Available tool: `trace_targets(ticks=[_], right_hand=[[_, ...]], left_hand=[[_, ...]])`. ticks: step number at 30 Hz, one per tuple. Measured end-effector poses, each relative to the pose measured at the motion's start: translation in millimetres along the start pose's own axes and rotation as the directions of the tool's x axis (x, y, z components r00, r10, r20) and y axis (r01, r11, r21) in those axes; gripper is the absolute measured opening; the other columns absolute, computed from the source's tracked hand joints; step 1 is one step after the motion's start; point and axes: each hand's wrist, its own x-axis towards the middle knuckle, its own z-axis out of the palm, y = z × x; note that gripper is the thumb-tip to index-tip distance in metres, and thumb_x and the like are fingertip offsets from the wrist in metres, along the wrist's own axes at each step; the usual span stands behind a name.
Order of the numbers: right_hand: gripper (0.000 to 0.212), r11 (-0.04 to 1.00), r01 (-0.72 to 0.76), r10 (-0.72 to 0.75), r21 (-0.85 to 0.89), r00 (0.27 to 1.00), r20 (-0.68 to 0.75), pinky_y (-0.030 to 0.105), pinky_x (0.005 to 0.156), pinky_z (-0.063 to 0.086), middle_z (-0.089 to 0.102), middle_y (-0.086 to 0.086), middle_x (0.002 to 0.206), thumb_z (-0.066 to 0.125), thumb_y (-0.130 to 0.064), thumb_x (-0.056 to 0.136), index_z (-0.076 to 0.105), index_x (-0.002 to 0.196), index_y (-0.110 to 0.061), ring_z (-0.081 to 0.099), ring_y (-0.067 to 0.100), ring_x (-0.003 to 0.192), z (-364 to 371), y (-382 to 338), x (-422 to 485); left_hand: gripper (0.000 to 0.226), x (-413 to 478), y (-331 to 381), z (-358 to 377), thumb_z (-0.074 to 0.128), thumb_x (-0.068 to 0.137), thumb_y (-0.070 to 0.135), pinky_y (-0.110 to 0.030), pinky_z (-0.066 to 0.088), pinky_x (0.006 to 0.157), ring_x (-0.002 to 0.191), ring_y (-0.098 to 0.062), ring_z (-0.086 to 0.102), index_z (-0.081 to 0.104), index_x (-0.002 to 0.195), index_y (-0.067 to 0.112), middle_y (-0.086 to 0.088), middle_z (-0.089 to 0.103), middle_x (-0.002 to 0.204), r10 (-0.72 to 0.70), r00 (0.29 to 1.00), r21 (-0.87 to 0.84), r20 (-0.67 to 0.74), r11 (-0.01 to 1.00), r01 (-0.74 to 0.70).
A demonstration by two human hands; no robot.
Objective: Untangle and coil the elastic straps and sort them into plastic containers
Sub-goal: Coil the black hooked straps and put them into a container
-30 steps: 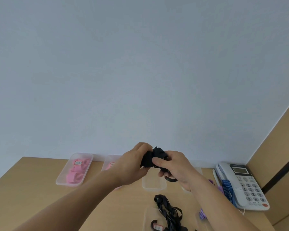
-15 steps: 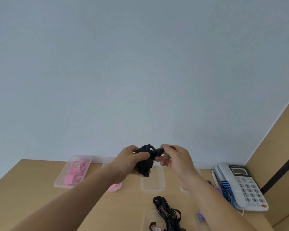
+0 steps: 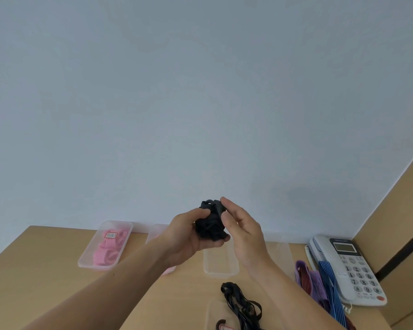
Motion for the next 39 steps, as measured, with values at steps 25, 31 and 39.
trace_targets(ticks=[25,31,39], right_hand=[[0.05,0.699,-0.143,0.051,-0.701,0.987,-0.15,0.018,0.067,0.047,0.061,-0.016,0.096,0.067,-0.064,0.059,0.059,0.103,-0.04,0.057,0.002,0.072,55,33,4],[0.051,0.573,-0.195,0.068,-0.796,0.979,-0.191,0.03,0.073,0.054,0.058,-0.016,0.095,0.065,-0.058,0.056,0.059,0.101,-0.034,0.059,0.003,0.084,54,43,5],[0.053,0.432,-0.115,0.139,-0.895,0.989,-0.06,0.026,0.081,0.046,0.057,-0.012,0.107,0.067,-0.038,0.07,0.054,0.122,-0.029,0.052,0.011,0.103,18,81,17]], left_hand=[[0.033,14,-12,-58,0.061,0.092,0.003,-0.044,0.061,0.072,0.091,-0.034,0.073,0.046,0.122,0.005,-0.017,0.075,0.099,0.049,0.994,0.061,-0.099,0.997,-0.043],[0.033,23,-32,-63,0.062,0.092,0.017,-0.051,0.057,0.089,0.097,-0.029,0.071,0.053,0.122,0.008,-0.012,0.074,0.107,-0.067,0.993,0.165,-0.101,0.983,0.084],[0.035,57,-51,-73,0.054,0.097,0.03,-0.053,0.053,0.095,0.094,-0.038,0.068,0.064,0.117,0.003,-0.022,0.071,0.112,-0.188,0.967,0.228,-0.175,0.947,0.225]])
